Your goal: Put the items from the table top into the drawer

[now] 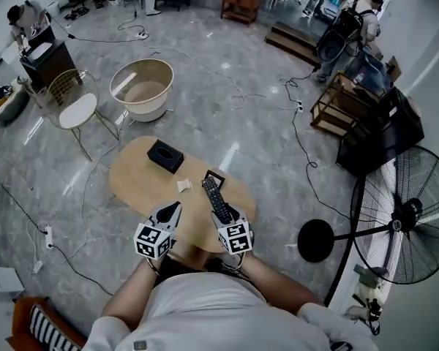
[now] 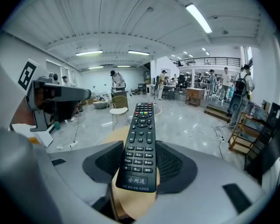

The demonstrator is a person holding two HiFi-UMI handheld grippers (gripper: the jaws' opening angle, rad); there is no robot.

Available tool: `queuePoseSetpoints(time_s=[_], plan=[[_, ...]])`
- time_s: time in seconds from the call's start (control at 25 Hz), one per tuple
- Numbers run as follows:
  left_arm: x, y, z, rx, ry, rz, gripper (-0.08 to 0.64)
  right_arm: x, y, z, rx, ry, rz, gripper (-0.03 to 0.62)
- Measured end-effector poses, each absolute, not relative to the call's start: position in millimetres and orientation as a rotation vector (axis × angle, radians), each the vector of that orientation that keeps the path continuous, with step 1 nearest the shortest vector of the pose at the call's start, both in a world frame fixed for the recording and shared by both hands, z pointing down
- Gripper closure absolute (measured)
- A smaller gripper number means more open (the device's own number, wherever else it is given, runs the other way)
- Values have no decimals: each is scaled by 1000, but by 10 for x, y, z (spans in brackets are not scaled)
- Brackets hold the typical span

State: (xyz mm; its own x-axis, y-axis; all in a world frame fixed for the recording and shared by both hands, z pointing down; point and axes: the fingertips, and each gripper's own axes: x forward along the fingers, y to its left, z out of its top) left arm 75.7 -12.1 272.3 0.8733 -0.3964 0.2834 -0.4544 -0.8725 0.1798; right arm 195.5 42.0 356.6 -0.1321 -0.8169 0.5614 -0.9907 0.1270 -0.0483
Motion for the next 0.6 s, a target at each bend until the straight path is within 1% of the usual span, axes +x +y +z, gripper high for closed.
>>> queuePoseSetpoints(time_s=[0.36,0.6], plan=[[51,-33,2739,2704,-852,354,551,1334,337,3535,1552,-2121,571,357],[-469,-16,2948,2654,-897,379,551,799,339,3707,1478,-2130,584,357]])
